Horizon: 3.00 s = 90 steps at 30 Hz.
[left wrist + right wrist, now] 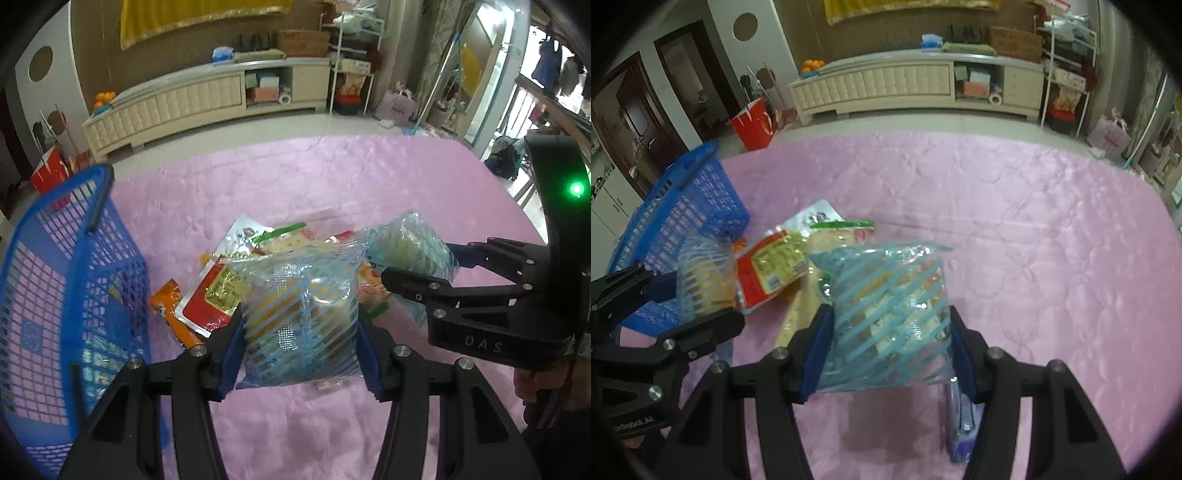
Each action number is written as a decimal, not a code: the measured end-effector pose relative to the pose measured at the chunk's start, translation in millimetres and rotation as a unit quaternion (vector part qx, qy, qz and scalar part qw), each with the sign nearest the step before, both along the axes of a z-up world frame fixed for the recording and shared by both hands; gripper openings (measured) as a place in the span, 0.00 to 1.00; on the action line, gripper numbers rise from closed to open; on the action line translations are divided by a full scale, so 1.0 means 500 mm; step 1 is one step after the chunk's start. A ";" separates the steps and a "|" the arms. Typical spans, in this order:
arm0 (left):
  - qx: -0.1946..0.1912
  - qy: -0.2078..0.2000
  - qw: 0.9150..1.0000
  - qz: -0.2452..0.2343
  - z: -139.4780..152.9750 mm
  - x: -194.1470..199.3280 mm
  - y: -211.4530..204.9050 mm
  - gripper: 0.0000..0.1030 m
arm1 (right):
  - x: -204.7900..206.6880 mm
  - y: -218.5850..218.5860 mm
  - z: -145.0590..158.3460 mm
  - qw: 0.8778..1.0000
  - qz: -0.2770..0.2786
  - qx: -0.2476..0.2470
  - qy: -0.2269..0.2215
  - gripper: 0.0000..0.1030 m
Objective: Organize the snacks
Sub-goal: 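Carry both held striped bags over the blue basket, then drop the bread bag into the basket with left tool while right tool releases its bag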
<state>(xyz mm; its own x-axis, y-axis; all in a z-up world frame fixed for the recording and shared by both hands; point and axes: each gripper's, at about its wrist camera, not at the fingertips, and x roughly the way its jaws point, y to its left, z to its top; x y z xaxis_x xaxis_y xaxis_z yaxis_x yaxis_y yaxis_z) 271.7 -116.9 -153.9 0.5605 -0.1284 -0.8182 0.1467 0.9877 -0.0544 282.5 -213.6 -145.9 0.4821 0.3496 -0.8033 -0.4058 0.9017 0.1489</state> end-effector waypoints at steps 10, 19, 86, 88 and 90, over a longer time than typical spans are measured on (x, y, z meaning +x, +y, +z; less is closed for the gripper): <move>-0.004 -0.056 0.998 0.003 0.118 -0.096 0.046 0.50 | -0.092 0.041 0.147 0.998 0.013 0.023 -0.051 0.61; 0.005 -0.102 0.995 0.023 0.223 -0.188 0.153 0.50 | -0.149 0.156 0.246 0.995 0.041 0.031 -0.090 0.61; -0.036 -0.031 0.996 0.080 0.130 -0.238 0.524 0.68 | -0.198 0.490 0.152 0.994 0.098 -0.031 -0.031 0.80; -0.034 -0.034 0.996 0.080 0.137 -0.241 0.522 0.68 | -0.199 0.481 0.159 0.994 0.095 -0.029 -0.034 0.81; -0.033 -0.037 0.996 0.080 0.144 -0.247 0.519 0.68 | -0.202 0.470 0.166 0.995 0.090 -0.030 -0.039 0.81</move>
